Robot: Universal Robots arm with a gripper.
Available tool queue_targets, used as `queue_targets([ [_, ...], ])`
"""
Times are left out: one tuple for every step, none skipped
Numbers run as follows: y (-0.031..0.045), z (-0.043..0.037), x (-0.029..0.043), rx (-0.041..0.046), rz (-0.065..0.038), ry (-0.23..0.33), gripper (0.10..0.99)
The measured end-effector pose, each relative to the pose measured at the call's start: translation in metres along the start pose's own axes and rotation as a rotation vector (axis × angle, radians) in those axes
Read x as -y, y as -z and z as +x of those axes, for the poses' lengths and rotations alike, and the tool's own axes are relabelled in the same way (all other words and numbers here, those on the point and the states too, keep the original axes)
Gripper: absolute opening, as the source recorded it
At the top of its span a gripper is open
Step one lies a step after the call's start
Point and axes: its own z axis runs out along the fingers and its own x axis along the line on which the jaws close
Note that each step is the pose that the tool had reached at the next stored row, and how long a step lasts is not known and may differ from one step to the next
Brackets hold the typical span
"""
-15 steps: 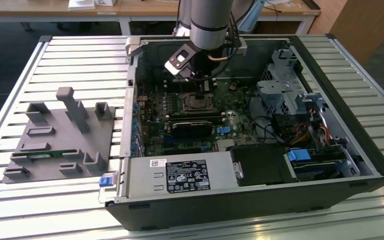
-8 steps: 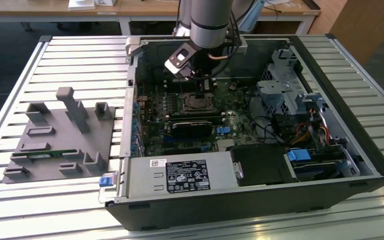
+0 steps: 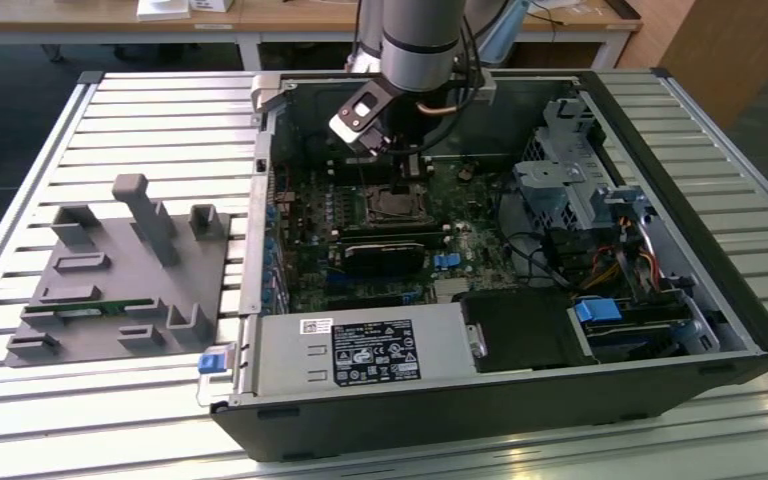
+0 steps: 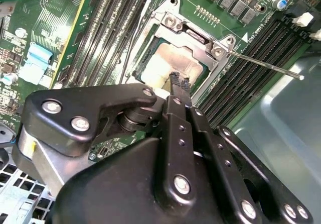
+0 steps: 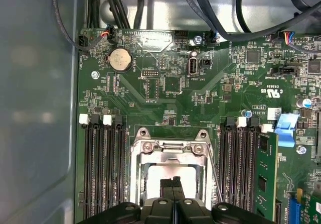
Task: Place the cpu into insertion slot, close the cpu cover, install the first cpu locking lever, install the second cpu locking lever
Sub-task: 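Install the first cpu locking lever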
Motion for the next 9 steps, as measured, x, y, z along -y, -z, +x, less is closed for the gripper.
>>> queue_targets([
  [0.0006,0.0,0.0,0.0,0.0,0.0,0.106],
  [0.0011,0.0,0.0,-0.0001,0.0,0.0,0.106],
  [0.0014,0.0001,0.0,-0.0001,0.0,0.0,0.106],
  [0.0014,0.0001,0.0,-0.0004,0.0,0.0,0.106],
  [0.0017,0.0001,0.0,-0.0003,0.0,0.0,0.106],
  [0.002,0.0,0.0,0.0001,0.0,0.0,0.106],
  [0.0024,0.0,0.0,0.0001,0.0,0.0,0.106],
  [0.0028,0.0,0.0,0.0001,0.0,0.0,0.106],
  [0.0031,0.0001,0.0,0.0,0.0,0.0,0.106],
])
